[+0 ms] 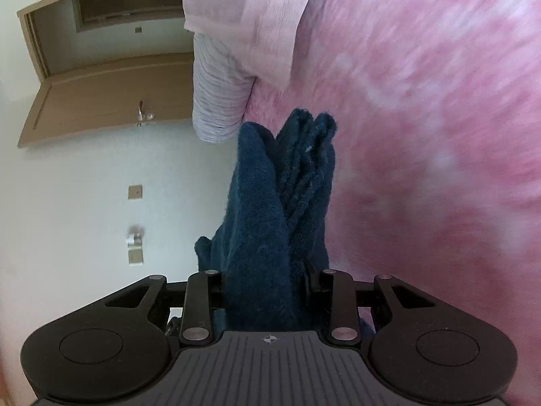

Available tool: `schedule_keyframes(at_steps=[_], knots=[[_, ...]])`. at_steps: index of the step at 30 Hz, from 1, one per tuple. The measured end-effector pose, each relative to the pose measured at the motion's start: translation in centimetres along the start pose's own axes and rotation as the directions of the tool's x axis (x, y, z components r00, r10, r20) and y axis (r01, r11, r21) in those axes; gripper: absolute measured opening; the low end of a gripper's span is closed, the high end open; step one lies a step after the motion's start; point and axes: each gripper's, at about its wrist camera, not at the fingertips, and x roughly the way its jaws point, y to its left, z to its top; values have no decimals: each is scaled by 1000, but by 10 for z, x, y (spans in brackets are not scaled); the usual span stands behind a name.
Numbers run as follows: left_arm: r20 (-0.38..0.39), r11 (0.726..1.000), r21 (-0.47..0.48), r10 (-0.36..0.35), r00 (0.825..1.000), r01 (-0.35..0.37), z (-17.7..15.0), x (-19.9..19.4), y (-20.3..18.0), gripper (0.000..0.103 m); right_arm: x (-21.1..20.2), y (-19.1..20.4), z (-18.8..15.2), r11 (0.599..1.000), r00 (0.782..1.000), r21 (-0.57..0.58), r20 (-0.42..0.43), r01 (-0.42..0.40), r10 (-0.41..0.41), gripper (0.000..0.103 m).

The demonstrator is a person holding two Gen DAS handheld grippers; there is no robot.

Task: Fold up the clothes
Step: 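Lift the sweater bundle and carry it toward the pillows with both grippers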

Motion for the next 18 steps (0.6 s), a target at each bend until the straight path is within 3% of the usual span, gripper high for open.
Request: schedule_keyframes(at_steps=[5, 13, 18], knots=[[-19, 1000, -6, 28, 999, -28, 62, 15, 45, 21, 91, -3, 0, 999, 1000, 30, -7, 21, -21, 32], [-51, 999, -25, 20, 999, -21, 100, 55, 105, 24, 151, -19, 19, 995, 996, -43, 27, 88, -86, 33], [-40, 998, -18, 65, 997, -65, 101, 40, 126, 33, 145, -23, 18, 977, 976, -73, 105, 198, -190, 55]])
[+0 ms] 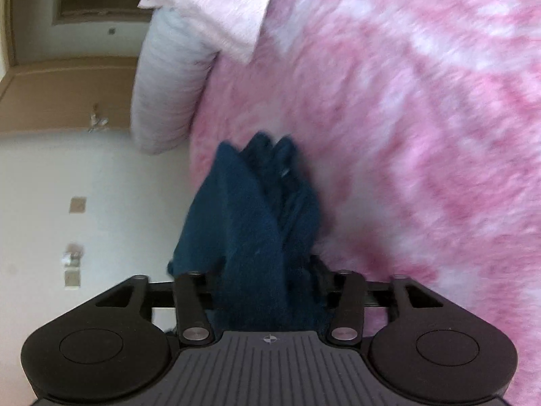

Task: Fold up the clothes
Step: 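Lift the sweater bundle and carry it toward the pillows with both grippers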

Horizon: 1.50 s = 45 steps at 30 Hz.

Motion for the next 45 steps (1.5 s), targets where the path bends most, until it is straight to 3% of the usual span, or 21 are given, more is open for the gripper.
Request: schedule_keyframes(at_steps=[3, 6, 9, 10, 11, 12, 13, 14, 18, 21, 24, 25, 26, 31, 35, 38, 39, 40, 41, 43, 45], knots=[[18, 999, 16, 31, 999, -31, -4, -25, 4, 39, -27, 16, -4, 996, 997, -79, 67, 51, -46, 57], [-13, 996, 23, 90, 996, -90, -17, -47, 4, 50, -52, 30, -22, 988, 991, -119, 105, 100, -87, 67], [-29, 996, 46, 75, 997, -73, -33, -55, 2, 49, -64, 33, -50, 991, 993, -102, 84, 92, -83, 68], [-27, 996, 60, 70, 997, -68, -37, -53, 1, 44, -62, 36, -58, 987, 993, -127, 73, 100, -92, 67], [-25, 995, 73, 64, 998, -62, -41, -51, 1, 35, -59, 39, -65, 982, 993, -154, 66, 111, -102, 66], [-23, 995, 86, 59, 998, -57, -45, -50, 0, 17, -56, 42, -70, 973, 990, -189, 73, 135, -123, 54], [-7, 990, 121, 73, 997, -71, -46, -47, -2, 11, -53, 44, -75, 964, 987, -218, 83, 155, -140, 34], [25, 987, 144, 70, 997, -73, -47, -48, -4, 9, -53, 43, -76, 963, 985, -218, 102, 156, -136, 26], [126, 968, 235, 65, 990, -94, -51, -50, -10, 8, -48, 49, -84, 935, 978, -309, 160, 175, -131, 21], [82, 977, 175, 108, 991, -121, -62, -40, 12, 11, -36, 37, -88, 922, 968, -307, 158, 235, -194, 21], [76, 980, 134, 140, 987, -149, -53, -45, 5, 23, -39, 46, -77, 919, 968, -309, 130, 245, -214, 38], [77, 974, 144, 164, 983, -174, -47, -48, -2, 29, -40, 52, -73, 912, 966, -320, 118, 255, -229, 55], [78, 968, 153, 188, 979, -198, -42, -51, -9, 30, -41, 57, -69, 904, 964, -334, 110, 266, -243, 63], [78, 942, 302, 129, 989, -146, 4, -43, -44, 64, -52, 87, -36, 830, 942, -445, 183, 336, -283, 64], [58, 914, 376, 137, 989, -149, 38, 13, -53, 64, -14, 89, 1, 837, 956, -462, 152, 293, -250, 64], [28, 925, 362, 112, 993, -115, 48, 41, -51, 54, 23, 87, 20, 837, 966, -482, 111, 258, -234, 64], [18, 928, 361, 92, 996, -92, 49, 47, -50, 44, 30, 87, 22, 830, 967, -498, 101, 252, -233, 64], [20, 929, 363, 77, 997, -79, 49, 52, -51, 25, 37, 87, 22, 828, 972, -511, 88, 233, -219, 64], [23, 929, 365, 64, 998, -67, 48, 56, -51, 11, 41, 86, 21, 828, 976, -518, 84, 215, -201, 50], [48, 929, 364, 51, 998, -65, 46, 53, -50, 7, 45, 87, 17, 822, 978, -530, 84, 206, -191, 4], [96, 927, 366, 50, 994, -82, 44, 46, -48, 6, 42, 90, 14, 804, 979, -558, 127, 206, -162, 3]])
